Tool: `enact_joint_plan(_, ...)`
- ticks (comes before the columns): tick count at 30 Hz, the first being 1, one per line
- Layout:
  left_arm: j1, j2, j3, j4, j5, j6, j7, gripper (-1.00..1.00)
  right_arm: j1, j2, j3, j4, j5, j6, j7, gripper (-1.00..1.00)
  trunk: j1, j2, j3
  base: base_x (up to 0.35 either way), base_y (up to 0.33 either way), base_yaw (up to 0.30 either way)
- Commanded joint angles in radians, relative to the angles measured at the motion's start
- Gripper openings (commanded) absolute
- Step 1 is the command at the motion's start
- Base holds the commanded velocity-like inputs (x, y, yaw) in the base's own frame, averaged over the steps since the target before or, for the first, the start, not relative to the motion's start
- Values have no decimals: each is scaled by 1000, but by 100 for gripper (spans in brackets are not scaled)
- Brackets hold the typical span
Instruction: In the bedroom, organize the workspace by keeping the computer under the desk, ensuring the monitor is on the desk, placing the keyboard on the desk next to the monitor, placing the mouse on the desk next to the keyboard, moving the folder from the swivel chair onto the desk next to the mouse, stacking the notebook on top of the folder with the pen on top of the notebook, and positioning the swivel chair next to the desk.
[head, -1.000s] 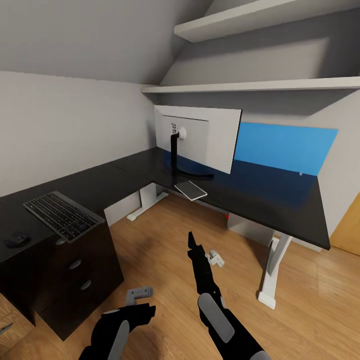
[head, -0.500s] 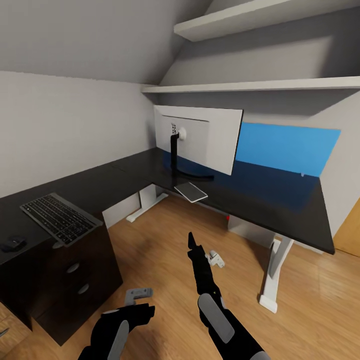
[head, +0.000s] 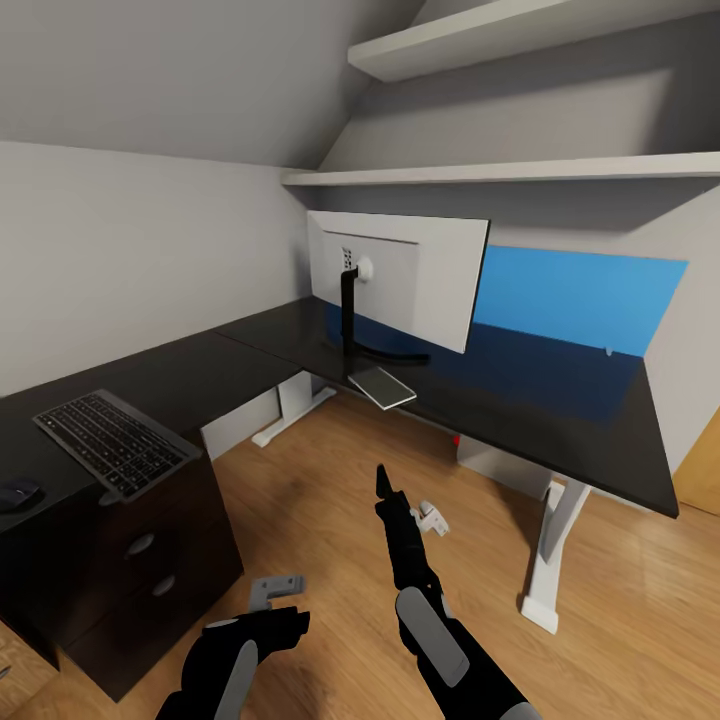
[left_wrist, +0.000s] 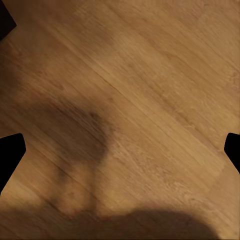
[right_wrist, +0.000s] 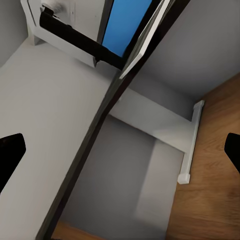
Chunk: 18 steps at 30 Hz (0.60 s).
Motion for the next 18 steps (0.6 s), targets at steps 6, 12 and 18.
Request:
enact_joint_plan(6, -1, 1, 0, -1, 11, 3, 6, 100, -1, 0, 2, 3, -24, -5, 7, 100, 0, 0, -1, 214, 0, 0)
enact_joint_plan(12, -1, 1, 1, -1, 11, 3, 7, 100, -1, 0, 2, 3, -75, -4, 7, 100, 0, 0, -1, 45, 0, 0)
enact_joint_plan(18, -1, 6, 0, -1, 11, 3, 5, 100, -1, 0, 3, 3, -103, -3, 7, 100, 0, 0, -1, 199, 0, 0)
